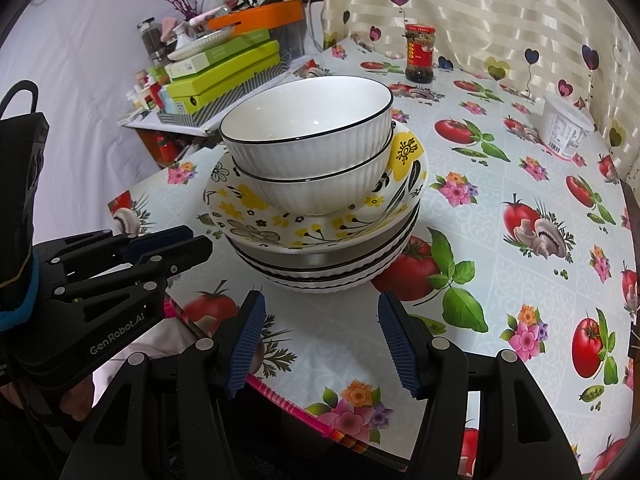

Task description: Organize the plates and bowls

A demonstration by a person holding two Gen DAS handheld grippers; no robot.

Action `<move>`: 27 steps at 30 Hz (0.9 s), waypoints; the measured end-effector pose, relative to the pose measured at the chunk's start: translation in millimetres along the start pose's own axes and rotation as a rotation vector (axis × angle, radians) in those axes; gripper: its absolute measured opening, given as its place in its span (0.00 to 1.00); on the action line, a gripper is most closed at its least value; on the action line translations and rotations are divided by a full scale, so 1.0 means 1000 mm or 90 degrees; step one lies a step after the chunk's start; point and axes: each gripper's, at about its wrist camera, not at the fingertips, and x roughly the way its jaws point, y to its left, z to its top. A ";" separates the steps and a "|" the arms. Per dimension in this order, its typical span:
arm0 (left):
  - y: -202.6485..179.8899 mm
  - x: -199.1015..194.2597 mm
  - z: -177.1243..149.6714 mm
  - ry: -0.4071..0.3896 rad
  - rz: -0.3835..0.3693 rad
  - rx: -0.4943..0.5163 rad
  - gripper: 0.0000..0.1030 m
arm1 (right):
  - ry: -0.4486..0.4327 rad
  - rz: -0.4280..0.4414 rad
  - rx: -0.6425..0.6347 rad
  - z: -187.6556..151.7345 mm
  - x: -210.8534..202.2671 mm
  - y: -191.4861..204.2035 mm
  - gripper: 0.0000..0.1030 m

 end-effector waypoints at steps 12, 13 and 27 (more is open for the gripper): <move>0.000 0.001 0.000 0.000 0.002 0.000 0.18 | 0.001 0.000 -0.002 0.001 0.000 0.002 0.58; 0.000 0.001 0.000 0.000 0.002 0.000 0.18 | 0.001 0.000 -0.002 0.001 0.000 0.002 0.58; 0.001 0.002 -0.002 0.001 0.002 0.000 0.18 | 0.001 0.000 -0.001 0.000 0.000 0.002 0.58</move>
